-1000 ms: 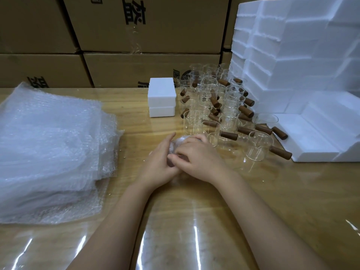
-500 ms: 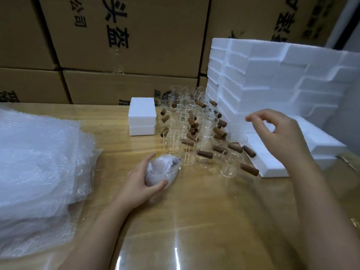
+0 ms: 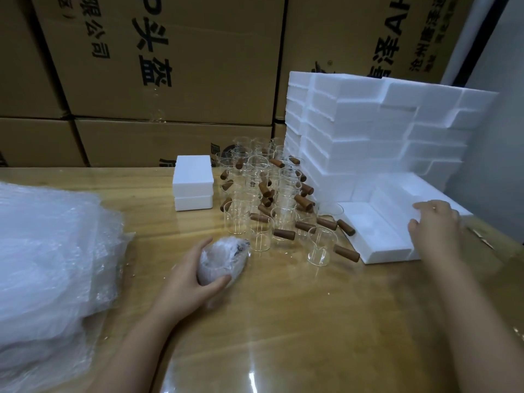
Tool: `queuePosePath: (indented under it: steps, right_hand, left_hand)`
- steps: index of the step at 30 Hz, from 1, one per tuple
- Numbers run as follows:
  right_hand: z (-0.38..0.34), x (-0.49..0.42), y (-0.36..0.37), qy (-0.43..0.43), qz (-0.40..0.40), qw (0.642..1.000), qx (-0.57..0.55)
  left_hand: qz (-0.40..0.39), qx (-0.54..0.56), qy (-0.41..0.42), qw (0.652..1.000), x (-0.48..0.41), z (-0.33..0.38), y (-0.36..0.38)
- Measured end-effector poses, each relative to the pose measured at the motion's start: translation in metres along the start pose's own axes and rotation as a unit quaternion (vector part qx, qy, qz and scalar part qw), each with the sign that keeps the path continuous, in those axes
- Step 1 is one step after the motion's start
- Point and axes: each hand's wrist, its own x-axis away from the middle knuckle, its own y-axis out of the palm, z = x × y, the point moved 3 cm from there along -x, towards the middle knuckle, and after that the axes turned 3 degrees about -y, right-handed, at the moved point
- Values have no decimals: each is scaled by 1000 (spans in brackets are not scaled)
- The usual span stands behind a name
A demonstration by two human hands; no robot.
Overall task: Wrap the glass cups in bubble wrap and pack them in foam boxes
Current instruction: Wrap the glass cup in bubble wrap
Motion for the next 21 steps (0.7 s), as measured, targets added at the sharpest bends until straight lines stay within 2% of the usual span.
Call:
queuePosePath:
  steps: [3, 8, 10, 13, 17, 21]
  right_hand:
    - [3, -1, -2, 13, 43, 999, -23]
    - [-10, -2, -15, -19, 115, 993, -32]
    - [-25, 4, -23, -63, 162, 983, -64]
    - [-63, 25, -30, -174, 214, 953, -129]
    - [-124, 61, -13, -289, 166, 923, -194]
    - [-165, 96, 12, -356, 108, 901, -225]
  left_hand:
    - [1, 18, -2, 1000, 0, -1, -1]
    - [11, 63, -18, 998, -1, -1, -3]
    - [13, 76, -16, 997, -1, 5, -5]
    - [34, 100, 10, 994, 2, 26, -18]
    - [99, 147, 50, 983, 5, 60, -49]
    - [169, 229, 102, 953, 10, 88, -74]
